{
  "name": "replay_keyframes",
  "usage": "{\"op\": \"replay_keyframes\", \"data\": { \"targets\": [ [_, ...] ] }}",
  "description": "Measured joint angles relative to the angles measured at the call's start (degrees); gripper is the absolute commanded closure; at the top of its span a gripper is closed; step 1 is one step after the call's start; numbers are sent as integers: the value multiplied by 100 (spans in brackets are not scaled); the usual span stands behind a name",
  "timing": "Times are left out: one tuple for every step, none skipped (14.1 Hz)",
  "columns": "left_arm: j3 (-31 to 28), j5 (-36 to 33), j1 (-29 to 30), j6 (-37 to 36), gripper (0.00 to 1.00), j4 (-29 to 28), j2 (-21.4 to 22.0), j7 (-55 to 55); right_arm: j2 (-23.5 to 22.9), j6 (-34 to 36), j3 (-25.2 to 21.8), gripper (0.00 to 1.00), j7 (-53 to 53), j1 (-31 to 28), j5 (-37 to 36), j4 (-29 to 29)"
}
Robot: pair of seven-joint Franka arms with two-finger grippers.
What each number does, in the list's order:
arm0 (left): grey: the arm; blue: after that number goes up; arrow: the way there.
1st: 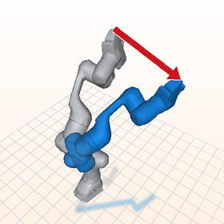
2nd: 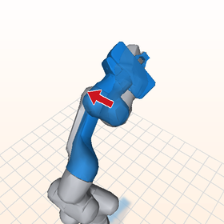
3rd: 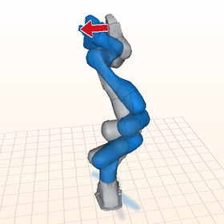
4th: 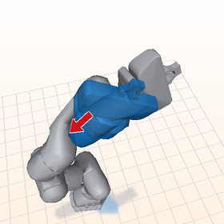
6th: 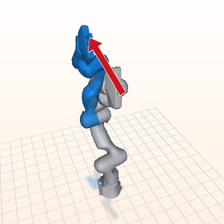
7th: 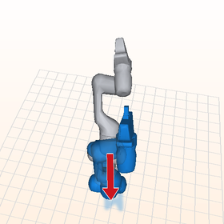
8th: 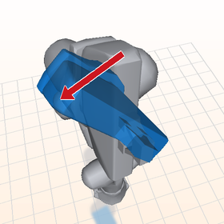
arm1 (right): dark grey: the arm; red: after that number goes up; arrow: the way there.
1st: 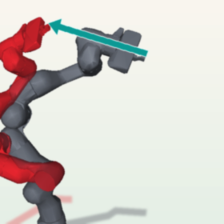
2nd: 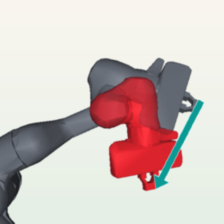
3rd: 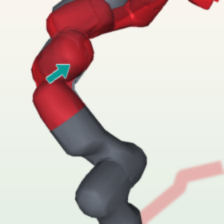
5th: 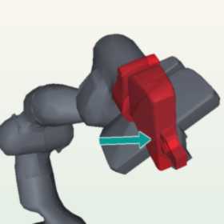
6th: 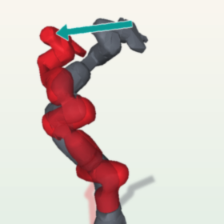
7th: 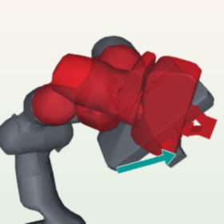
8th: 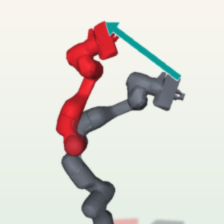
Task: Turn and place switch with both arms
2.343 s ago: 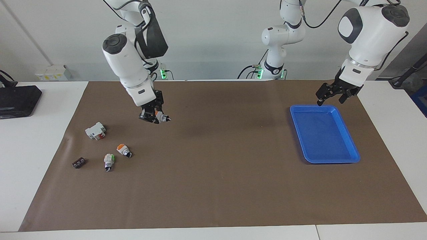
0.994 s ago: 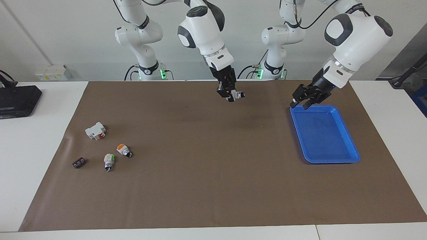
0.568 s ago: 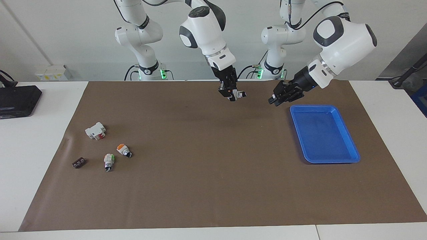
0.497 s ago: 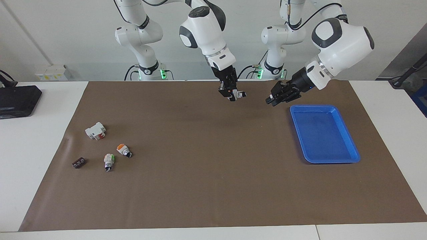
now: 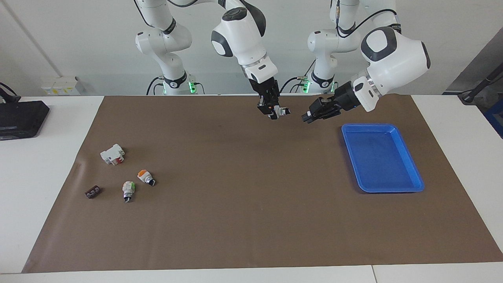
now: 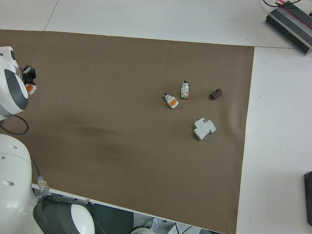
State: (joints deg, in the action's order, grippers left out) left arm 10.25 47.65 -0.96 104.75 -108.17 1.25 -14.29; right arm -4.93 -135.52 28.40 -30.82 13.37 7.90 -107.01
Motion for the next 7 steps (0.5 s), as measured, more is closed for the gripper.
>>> {"op": "replay_keyframes", "data": {
  "targets": [
    [-3, 2, 1, -130, 75, 4, 4, -264, 0, 0, 0, 100, 0, 0, 0, 0],
    [-9, 3, 3, -232, 76, 5, 10, -530, 0, 0, -1, 100, 0, 0, 0, 0],
    [-15, 4, 6, -294, 79, 5, 14, -829, -1, 0, -1, 100, 0, 0, 0, 0],
    [-19, 6, 9, -311, 82, 5, 16, -1153, -1, 0, -2, 100, 0, 0, 0, 0],
    [-19, 10, 11, -298, 84, 11, 17, -1517, -1, 0, -2, 100, 0, 0, 0, 0],
    [-18, 13, 9, -257, 84, 18, 17, -1849, -1, 0, -3, 100, 0, 0, 0, 0],
    [-16, 16, 2, -174, 84, 21, 18, -2141, -1, 0, -3, 100, 0, 0, 0, 0]
  ]
}}
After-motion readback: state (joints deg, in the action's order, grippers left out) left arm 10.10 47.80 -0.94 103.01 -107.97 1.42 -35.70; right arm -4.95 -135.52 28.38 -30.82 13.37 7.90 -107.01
